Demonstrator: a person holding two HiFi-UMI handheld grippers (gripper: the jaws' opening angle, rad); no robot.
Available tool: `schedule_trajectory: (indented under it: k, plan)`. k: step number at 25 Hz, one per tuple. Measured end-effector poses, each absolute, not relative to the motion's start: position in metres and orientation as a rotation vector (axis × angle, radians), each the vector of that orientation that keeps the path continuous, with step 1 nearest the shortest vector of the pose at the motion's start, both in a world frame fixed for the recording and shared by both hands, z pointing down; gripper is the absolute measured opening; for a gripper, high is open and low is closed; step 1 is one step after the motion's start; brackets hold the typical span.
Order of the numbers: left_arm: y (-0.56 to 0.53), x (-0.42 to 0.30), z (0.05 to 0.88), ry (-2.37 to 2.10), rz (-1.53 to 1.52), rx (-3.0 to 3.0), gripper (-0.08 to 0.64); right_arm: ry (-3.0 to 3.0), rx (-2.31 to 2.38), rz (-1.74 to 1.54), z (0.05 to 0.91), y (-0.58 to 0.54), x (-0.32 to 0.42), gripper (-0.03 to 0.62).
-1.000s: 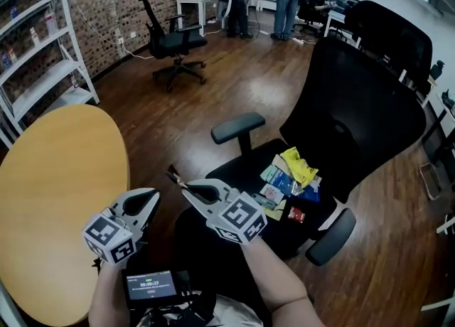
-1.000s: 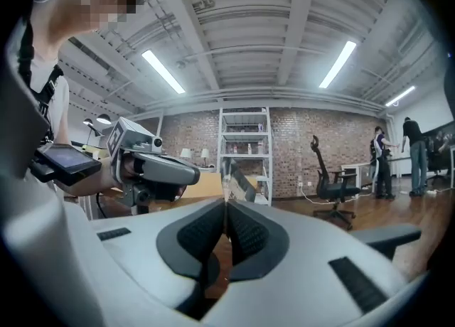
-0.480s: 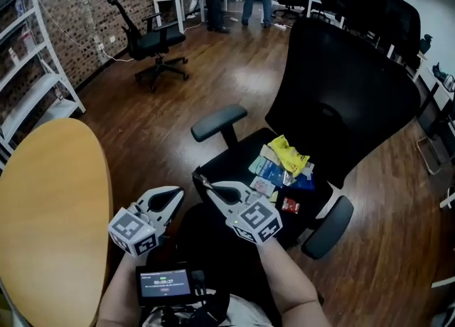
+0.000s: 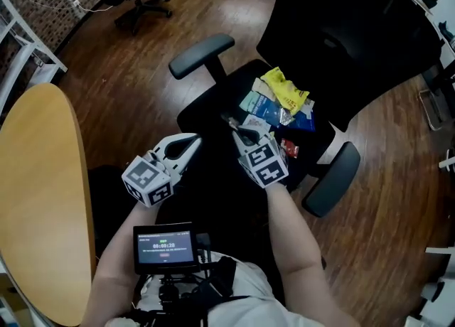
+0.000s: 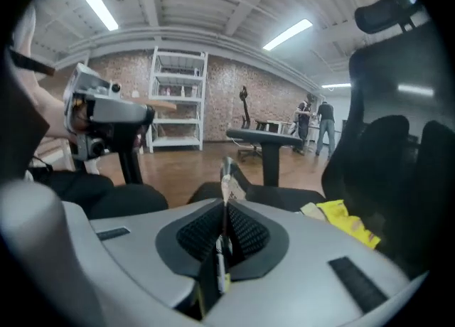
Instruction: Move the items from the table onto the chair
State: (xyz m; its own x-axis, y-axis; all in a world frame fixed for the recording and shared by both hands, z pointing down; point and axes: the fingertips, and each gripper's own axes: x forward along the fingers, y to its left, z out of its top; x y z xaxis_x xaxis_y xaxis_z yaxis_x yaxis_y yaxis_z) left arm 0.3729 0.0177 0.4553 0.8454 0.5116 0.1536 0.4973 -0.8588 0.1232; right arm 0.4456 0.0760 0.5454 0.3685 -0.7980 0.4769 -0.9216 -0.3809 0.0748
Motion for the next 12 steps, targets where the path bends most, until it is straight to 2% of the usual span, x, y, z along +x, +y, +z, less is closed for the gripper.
schedule_trajectory:
  k: [12]
  plan:
    - [0.041, 0.383, 0.492, 0.873, 0.392, 2.834, 0.008, -1.103, 2.064, 0.879, 0.630, 0.138, 0.472, 0.032]
